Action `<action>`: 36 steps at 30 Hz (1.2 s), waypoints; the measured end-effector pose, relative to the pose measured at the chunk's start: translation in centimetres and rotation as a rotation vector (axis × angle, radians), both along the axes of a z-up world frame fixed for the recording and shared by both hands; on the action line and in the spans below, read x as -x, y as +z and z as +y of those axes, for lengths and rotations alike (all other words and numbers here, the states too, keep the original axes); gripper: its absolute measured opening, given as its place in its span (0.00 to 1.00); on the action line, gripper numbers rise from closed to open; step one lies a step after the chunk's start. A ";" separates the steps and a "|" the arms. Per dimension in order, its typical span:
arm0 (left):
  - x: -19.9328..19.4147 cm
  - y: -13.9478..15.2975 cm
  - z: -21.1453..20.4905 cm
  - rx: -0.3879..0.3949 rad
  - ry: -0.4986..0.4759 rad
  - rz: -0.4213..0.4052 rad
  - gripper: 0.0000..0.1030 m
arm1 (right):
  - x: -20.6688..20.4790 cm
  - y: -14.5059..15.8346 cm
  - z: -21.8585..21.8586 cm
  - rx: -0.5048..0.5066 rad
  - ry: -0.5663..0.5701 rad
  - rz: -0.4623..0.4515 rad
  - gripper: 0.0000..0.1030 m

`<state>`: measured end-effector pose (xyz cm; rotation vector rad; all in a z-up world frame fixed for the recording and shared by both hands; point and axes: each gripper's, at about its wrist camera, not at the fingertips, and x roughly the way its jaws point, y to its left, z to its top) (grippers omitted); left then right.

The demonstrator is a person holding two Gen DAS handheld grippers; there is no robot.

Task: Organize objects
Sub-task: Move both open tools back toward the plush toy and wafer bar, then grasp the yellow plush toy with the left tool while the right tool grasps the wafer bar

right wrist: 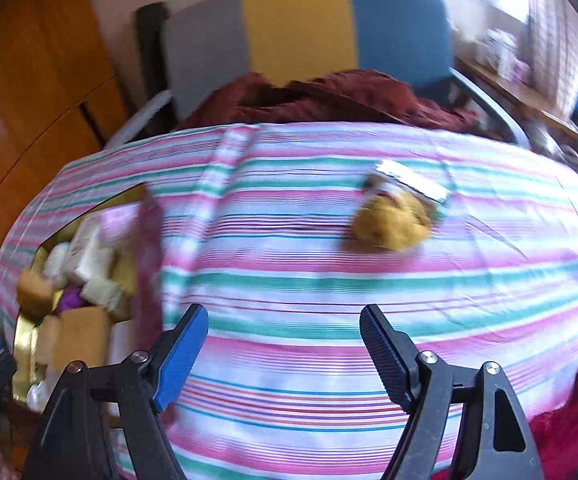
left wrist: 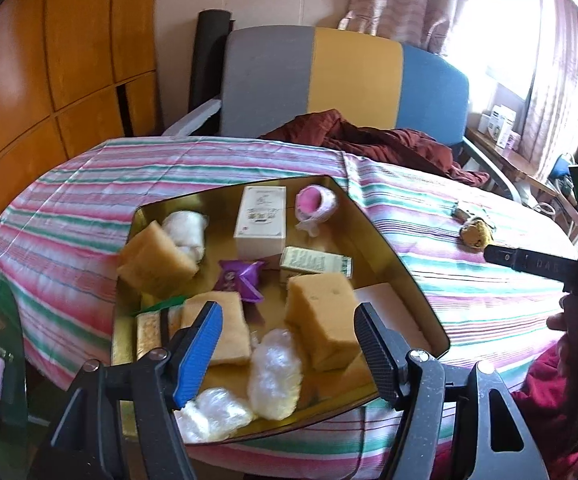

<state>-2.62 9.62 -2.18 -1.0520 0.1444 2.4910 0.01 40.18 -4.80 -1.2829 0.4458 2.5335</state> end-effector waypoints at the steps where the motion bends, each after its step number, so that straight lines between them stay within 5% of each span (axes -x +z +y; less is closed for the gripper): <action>1: 0.0 0.1 0.3 -0.001 -0.009 0.001 0.67 | -0.4 -0.1 1.2 0.007 -0.028 -0.007 0.77; 14: 0.8 0.8 6.3 0.017 -0.140 0.001 0.67 | -2.7 0.3 12.8 0.041 -0.287 -0.039 0.77; 23: 1.4 1.2 12.9 0.031 -0.250 -0.019 0.68 | -2.1 -0.1 16.7 0.009 -0.346 -0.012 0.77; 36: 3.6 -1.4 24.3 0.050 -0.354 -0.146 0.68 | -3.5 -2.3 19.2 0.185 -0.422 -0.003 0.77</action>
